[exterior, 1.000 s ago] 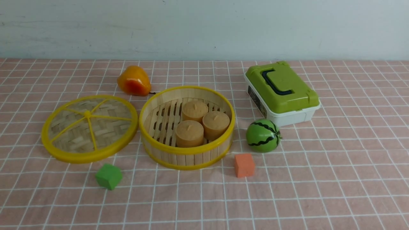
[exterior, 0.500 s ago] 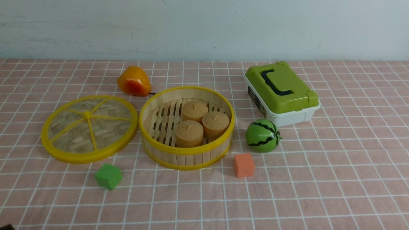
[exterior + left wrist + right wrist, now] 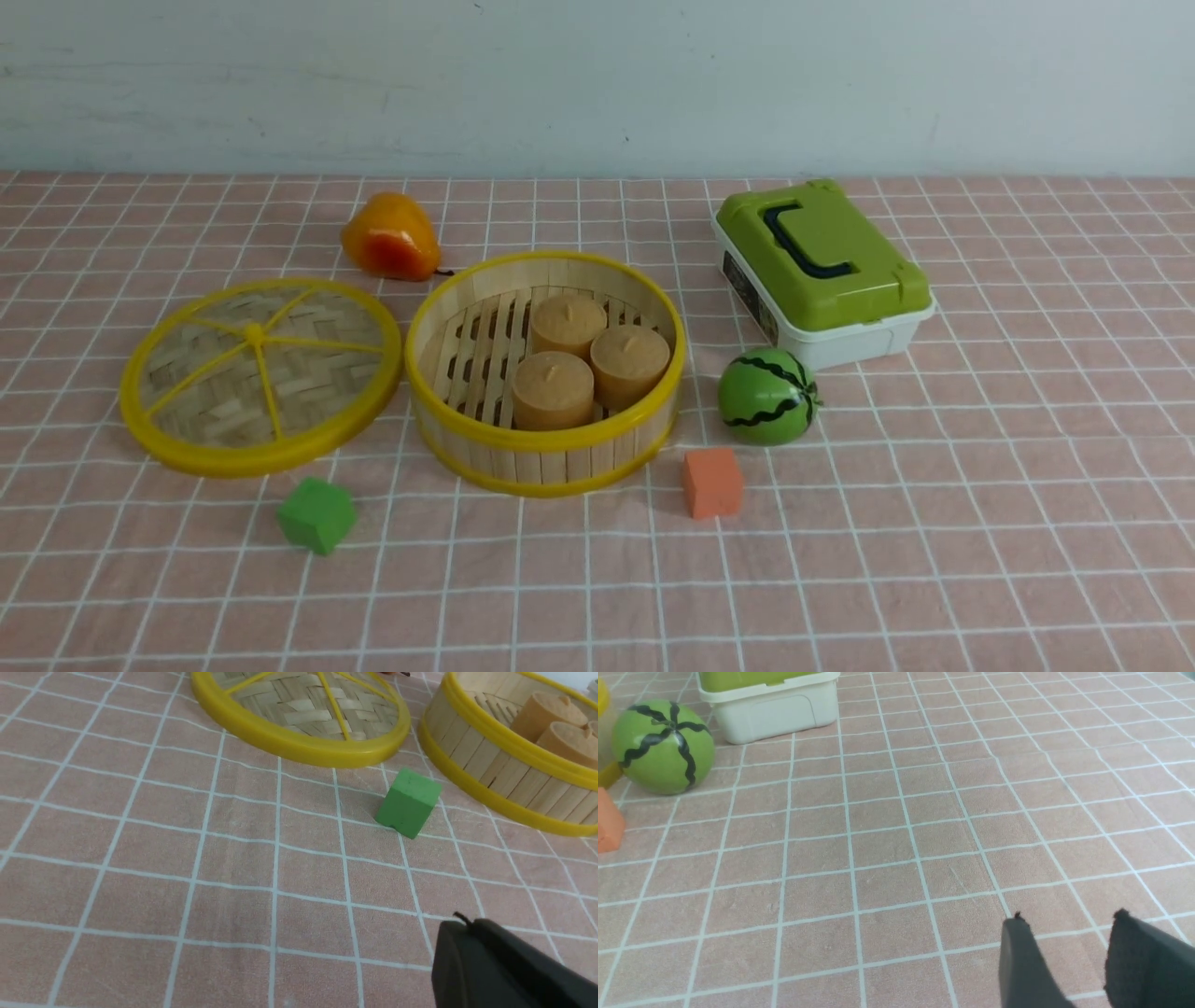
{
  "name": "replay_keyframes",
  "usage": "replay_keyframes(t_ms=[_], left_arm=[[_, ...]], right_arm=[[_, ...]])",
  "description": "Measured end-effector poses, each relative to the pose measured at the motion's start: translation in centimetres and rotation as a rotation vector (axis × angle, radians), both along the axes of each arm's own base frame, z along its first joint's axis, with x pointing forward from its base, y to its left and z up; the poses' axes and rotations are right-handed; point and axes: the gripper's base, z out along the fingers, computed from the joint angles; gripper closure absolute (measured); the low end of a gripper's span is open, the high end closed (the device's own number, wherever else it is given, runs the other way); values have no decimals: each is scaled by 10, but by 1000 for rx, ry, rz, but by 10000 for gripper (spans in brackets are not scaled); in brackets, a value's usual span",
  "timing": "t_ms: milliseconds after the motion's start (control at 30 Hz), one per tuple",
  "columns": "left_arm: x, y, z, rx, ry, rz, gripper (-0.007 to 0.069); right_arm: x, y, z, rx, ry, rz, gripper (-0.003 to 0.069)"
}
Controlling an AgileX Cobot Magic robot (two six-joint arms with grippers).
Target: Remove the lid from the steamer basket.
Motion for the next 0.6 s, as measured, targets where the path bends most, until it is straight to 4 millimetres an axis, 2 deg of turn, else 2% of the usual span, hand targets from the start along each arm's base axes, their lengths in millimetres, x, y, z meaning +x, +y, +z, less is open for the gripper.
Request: replay_keyframes(t_ms=[600], left_arm=[[0, 0, 0, 76, -2, -24, 636]], right_arm=[[0, 0, 0, 0, 0, 0, 418]])
